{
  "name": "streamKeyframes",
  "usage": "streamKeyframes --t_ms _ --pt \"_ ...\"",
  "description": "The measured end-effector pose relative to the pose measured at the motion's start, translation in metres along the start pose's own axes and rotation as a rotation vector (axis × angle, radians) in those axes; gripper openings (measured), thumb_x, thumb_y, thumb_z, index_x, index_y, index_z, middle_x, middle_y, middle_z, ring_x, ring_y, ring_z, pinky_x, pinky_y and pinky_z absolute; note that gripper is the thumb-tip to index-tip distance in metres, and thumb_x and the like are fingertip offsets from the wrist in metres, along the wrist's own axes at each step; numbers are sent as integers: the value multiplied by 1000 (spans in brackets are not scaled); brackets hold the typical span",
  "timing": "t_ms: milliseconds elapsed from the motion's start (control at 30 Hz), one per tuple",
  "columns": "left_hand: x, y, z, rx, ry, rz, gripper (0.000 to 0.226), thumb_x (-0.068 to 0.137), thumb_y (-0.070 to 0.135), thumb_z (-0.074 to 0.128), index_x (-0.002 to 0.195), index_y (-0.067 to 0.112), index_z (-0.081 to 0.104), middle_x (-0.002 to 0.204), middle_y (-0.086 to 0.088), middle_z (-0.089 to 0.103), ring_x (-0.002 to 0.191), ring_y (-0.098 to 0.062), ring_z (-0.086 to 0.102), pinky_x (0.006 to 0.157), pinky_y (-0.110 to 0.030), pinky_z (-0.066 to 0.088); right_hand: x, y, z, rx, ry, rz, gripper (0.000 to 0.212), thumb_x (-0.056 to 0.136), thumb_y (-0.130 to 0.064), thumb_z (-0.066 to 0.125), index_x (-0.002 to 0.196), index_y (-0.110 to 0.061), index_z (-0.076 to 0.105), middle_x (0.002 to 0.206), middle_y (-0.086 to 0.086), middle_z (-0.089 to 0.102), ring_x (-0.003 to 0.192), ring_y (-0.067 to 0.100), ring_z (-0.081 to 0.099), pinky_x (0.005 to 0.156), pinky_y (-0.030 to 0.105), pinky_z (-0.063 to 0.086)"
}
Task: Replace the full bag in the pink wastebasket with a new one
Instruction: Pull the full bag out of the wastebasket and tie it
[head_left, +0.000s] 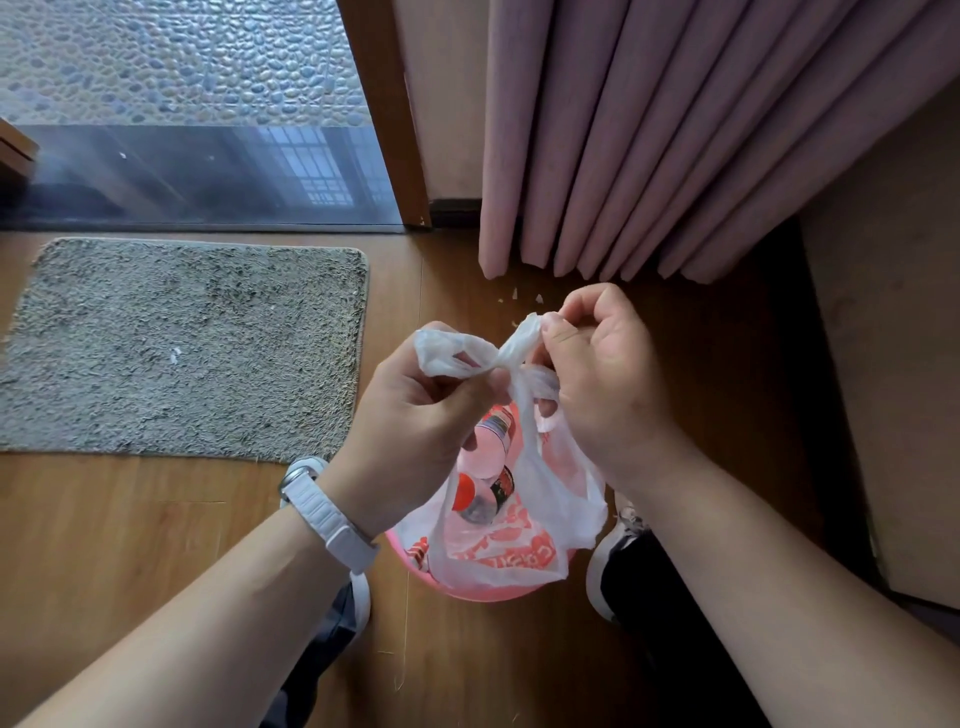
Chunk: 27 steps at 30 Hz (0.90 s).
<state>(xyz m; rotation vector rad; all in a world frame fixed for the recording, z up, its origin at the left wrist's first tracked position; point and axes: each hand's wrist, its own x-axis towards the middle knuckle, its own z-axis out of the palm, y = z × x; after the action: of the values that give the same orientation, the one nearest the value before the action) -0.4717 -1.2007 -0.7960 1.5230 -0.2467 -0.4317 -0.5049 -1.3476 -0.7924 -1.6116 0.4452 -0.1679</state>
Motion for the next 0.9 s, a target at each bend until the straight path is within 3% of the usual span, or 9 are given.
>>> streamKeyframes --t_ms 167,267,367,500,633,700,800,900 --pt "-1 -2 0 -30 -3 -17 20 81 12 70 86 -5 60 72 6 62 63 -18 59 58 -27 48 0 -1 -5 -90 17 -58 14 87 -8 58 82 -13 47 69 18 47 59 37 49 48 46 48" --pt "0 -2 2 -102 24 -6 25 82 6 68 89 -14 57 74 -1 62 66 -19 60 60 -27 50 -2 -3 -2 -177 -42 -119 14 90 -9 60 86 -17 50 71 12 54 58 21 54 49 37 50" --pt "0 -2 0 -155 30 -26 26 82 5 67 92 -16 56 76 -10 60 69 -19 60 63 -27 49 -4 -4 1 -264 -90 -178 10 92 -12 59 97 -20 61 81 -2 61 71 8 60 58 19 51" --pt "-1 0 -7 -217 61 -54 24 83 1 66 93 -17 55 76 -14 61 70 -19 61 65 -26 50 -5 -5 7 -400 -148 -231 19 92 -18 53 100 -17 70 90 -1 63 84 9 59 69 23 51" --pt "2 3 -16 -323 98 -101 17 81 -1 67 88 -9 54 79 -14 62 75 -25 61 71 -33 53 -9 -9 13 -385 -336 -143 29 91 -32 50 111 -20 68 93 -3 62 90 10 59 75 28 52" --pt "2 2 -18 -333 105 -122 14 80 -2 67 86 -5 55 80 -14 62 78 -26 62 72 -33 53 -12 -9 14 -394 -405 -108 27 90 -35 57 112 -21 65 92 -4 59 88 12 59 74 33 54" --pt "2 -3 -19 -277 113 -135 25 81 1 68 91 -14 51 88 -24 59 84 -33 60 76 -39 52 -13 -8 14 -362 -432 -43 17 88 -22 64 105 -17 65 91 2 62 85 17 61 70 40 56" --pt "2 -7 -18 -225 98 -145 30 81 4 68 96 -15 51 92 -35 61 85 -38 62 79 -45 52 -12 -7 10 -307 -436 18 10 87 -9 62 94 -12 68 79 6 65 69 12 59 53 23 49"
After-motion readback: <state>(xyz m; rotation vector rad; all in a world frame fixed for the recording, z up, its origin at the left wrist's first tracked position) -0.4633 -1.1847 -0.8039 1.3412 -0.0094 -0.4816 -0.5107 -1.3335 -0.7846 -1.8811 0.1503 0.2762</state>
